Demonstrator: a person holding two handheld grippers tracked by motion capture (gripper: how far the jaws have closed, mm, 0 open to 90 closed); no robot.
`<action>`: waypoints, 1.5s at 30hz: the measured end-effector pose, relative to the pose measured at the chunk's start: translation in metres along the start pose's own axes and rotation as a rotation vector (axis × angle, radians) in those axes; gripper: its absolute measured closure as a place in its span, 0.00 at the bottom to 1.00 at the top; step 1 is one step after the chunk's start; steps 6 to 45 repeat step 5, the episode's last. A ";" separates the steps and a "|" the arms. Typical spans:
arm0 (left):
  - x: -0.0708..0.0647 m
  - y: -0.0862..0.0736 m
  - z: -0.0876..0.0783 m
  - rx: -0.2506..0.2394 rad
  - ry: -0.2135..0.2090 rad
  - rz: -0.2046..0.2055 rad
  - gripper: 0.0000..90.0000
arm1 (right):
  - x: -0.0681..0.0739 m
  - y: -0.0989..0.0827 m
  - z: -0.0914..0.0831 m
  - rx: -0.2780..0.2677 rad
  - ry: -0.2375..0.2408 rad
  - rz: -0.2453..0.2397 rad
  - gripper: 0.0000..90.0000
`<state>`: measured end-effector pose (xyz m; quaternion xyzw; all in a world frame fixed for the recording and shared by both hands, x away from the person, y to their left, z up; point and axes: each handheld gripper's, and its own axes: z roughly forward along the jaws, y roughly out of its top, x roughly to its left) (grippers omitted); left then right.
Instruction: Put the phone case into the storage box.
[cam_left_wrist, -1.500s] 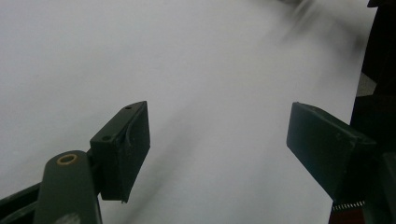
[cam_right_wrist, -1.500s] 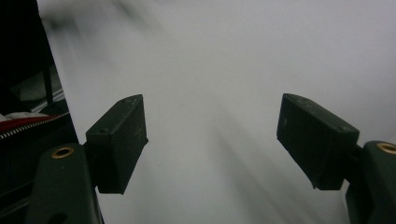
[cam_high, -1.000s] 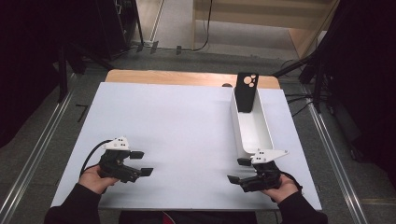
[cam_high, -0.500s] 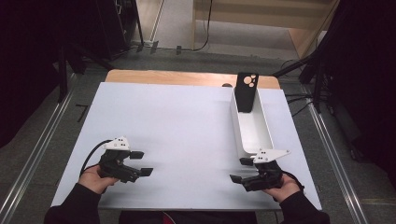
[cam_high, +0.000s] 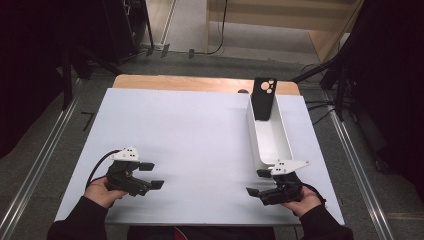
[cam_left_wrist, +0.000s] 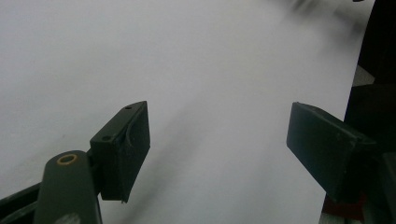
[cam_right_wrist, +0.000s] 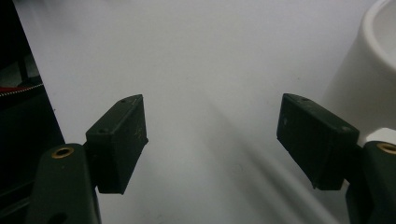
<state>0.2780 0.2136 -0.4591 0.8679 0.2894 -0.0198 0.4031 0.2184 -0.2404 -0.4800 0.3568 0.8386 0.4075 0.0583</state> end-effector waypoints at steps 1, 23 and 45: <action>0.000 0.000 0.000 0.000 0.000 0.000 0.23 | 0.000 0.000 0.000 0.001 -0.002 0.002 0.25; 0.000 0.000 0.000 -0.001 0.000 0.000 0.23 | -0.002 -0.001 0.000 0.011 -0.009 0.028 0.24; 0.000 0.000 0.000 -0.001 0.000 0.000 0.23 | -0.002 -0.001 0.000 0.011 -0.009 0.028 0.24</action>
